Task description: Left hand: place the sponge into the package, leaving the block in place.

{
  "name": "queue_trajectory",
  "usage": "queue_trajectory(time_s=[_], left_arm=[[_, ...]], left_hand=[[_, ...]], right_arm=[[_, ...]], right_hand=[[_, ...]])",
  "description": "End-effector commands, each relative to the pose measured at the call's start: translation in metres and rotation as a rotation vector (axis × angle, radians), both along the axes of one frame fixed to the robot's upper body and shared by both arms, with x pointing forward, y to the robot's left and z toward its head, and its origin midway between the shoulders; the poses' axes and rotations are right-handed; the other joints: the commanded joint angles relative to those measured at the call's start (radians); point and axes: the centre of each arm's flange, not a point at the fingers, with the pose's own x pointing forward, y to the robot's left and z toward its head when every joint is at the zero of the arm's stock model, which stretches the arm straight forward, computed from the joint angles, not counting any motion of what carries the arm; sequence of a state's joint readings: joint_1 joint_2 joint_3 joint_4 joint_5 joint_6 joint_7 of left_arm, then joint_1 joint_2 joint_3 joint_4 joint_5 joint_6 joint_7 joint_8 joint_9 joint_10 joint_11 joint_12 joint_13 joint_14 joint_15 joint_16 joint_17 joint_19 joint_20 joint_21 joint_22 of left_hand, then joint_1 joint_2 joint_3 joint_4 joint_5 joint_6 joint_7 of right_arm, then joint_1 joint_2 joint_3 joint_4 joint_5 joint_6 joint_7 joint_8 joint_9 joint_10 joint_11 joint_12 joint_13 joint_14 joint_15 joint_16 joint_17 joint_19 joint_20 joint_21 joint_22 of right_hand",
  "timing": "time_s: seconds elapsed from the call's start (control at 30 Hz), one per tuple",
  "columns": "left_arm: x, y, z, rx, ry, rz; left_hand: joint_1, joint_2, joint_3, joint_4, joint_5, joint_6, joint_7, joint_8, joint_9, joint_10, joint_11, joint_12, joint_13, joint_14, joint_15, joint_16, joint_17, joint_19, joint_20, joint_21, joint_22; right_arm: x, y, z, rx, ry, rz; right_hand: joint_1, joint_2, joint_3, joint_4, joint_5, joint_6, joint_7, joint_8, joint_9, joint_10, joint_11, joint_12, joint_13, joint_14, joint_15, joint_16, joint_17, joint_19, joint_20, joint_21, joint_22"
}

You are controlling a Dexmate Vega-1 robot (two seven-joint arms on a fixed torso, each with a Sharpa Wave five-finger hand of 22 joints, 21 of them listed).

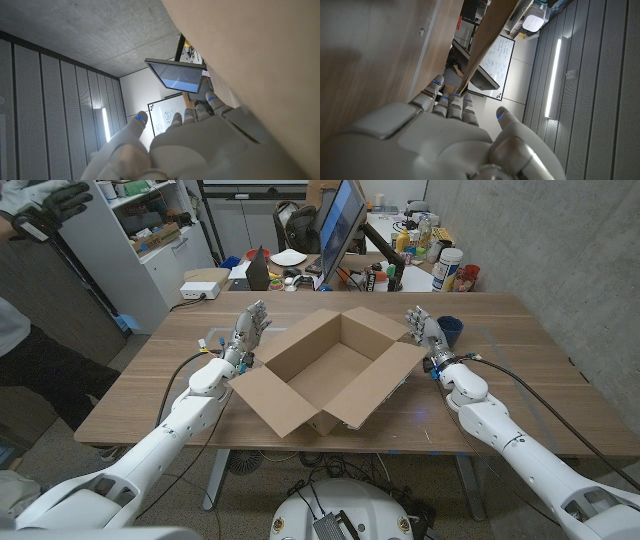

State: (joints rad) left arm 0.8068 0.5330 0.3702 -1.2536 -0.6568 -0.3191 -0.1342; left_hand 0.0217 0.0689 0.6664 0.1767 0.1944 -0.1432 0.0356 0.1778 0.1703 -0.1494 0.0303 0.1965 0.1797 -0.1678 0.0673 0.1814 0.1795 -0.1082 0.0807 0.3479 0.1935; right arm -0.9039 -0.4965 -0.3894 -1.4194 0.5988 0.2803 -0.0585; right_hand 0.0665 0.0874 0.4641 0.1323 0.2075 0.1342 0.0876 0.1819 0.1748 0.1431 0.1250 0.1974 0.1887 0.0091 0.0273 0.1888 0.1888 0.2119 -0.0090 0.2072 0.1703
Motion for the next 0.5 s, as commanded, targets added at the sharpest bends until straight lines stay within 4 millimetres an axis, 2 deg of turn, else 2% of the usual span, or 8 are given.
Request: queue_trajectory(time_s=[0.03,0.2,0.23,0.27,0.33,0.4,0.5], left_arm=[[0.004,0.02,0.017,0.074,-0.027,-0.008],[0.001,0.027,0.021,0.076,-0.044,0.058],[-0.003,0.029,0.024,0.096,-0.06,0.089],[-0.005,0.03,0.026,0.104,-0.066,0.097],[-0.01,0.032,0.027,0.116,-0.073,0.117],[-0.017,0.034,0.032,0.151,-0.088,0.146],[-0.025,0.036,0.038,0.186,-0.101,0.162]], left_hand=[[0.002,0.101,0.007,0.0,0.005,-0.008,0.002,0.005,0.005,-0.01,-0.001,0.004,0.005,-0.025,0.001,0.007,0.003,-0.006,0.001,0.005,0.002],[0.002,0.101,0.007,0.0,0.005,-0.008,0.0,0.005,0.005,-0.01,-0.001,0.004,0.005,-0.024,0.001,0.007,0.003,-0.007,0.008,0.004,0.002],[0.002,0.099,0.006,0.0,0.005,-0.005,-0.004,0.006,0.005,-0.009,0.002,0.005,0.005,-0.021,0.008,0.008,0.003,-0.008,0.031,0.003,0.002],[0.001,0.096,0.005,-0.001,0.003,-0.004,-0.013,0.006,0.005,-0.009,0.001,0.005,0.005,-0.015,0.032,0.01,0.003,-0.016,0.057,-0.002,0.002],[0.001,0.091,0.003,-0.003,0.001,-0.001,-0.023,0.006,0.005,-0.006,-0.002,0.006,0.005,-0.008,0.051,0.011,0.003,-0.016,0.085,-0.003,0.003],[0.004,0.085,0.002,-0.008,0.0,0.003,-0.03,0.008,0.005,-0.005,-0.002,0.006,0.005,-0.002,0.059,0.012,0.003,-0.015,0.1,-0.003,0.004],[0.006,0.081,0.001,-0.012,-0.001,0.007,-0.037,0.009,0.005,0.0,0.001,0.008,0.005,0.005,0.066,0.013,0.002,-0.014,0.109,-0.003,0.004]], right_arm=[[-0.012,0.016,0.003,0.004,-0.005,-0.062],[0.004,0.01,0.01,0.005,-0.009,-0.036],[0.009,0.008,0.014,0.003,-0.01,-0.032],[0.012,0.006,0.016,-0.006,-0.012,-0.033],[0.016,0.004,0.019,0.004,-0.01,-0.02],[0.017,0.001,0.023,-0.007,-0.016,-0.029],[0.021,-0.003,0.025,-0.001,-0.015,-0.023]], right_hand=[[-0.002,0.033,0.007,-0.001,0.007,0.009,-0.003,0.007,0.006,0.007,-0.005,0.004,0.003,0.001,0.007,0.004,0.002,0.007,0.0,0.006,0.003],[-0.001,0.033,0.007,-0.001,0.007,0.009,-0.002,0.007,0.006,0.008,-0.002,0.005,0.003,0.001,0.007,0.004,0.002,0.007,0.0,0.005,0.003],[-0.001,0.033,0.007,-0.001,0.007,0.01,-0.002,0.007,0.006,0.008,-0.002,0.005,0.003,0.002,0.007,0.005,0.002,0.007,0.0,0.005,0.003],[-0.001,0.033,0.007,-0.001,0.007,0.009,-0.002,0.007,0.006,0.008,-0.002,0.005,0.003,0.002,0.007,0.005,0.002,0.007,0.0,0.005,0.003],[-0.001,0.033,0.007,-0.001,0.007,0.01,-0.002,0.007,0.006,0.008,-0.002,0.005,0.003,0.002,0.007,0.005,0.002,0.007,0.0,0.005,0.003],[-0.002,0.033,0.007,-0.001,0.007,0.011,-0.002,0.007,0.006,0.01,-0.001,0.005,0.003,0.002,0.007,0.005,0.002,0.007,0.0,0.004,0.003],[-0.002,0.032,0.006,-0.001,0.006,0.013,-0.002,0.008,0.006,0.011,-0.001,0.005,0.003,0.002,0.007,0.005,0.002,0.007,0.003,0.004,0.003]])
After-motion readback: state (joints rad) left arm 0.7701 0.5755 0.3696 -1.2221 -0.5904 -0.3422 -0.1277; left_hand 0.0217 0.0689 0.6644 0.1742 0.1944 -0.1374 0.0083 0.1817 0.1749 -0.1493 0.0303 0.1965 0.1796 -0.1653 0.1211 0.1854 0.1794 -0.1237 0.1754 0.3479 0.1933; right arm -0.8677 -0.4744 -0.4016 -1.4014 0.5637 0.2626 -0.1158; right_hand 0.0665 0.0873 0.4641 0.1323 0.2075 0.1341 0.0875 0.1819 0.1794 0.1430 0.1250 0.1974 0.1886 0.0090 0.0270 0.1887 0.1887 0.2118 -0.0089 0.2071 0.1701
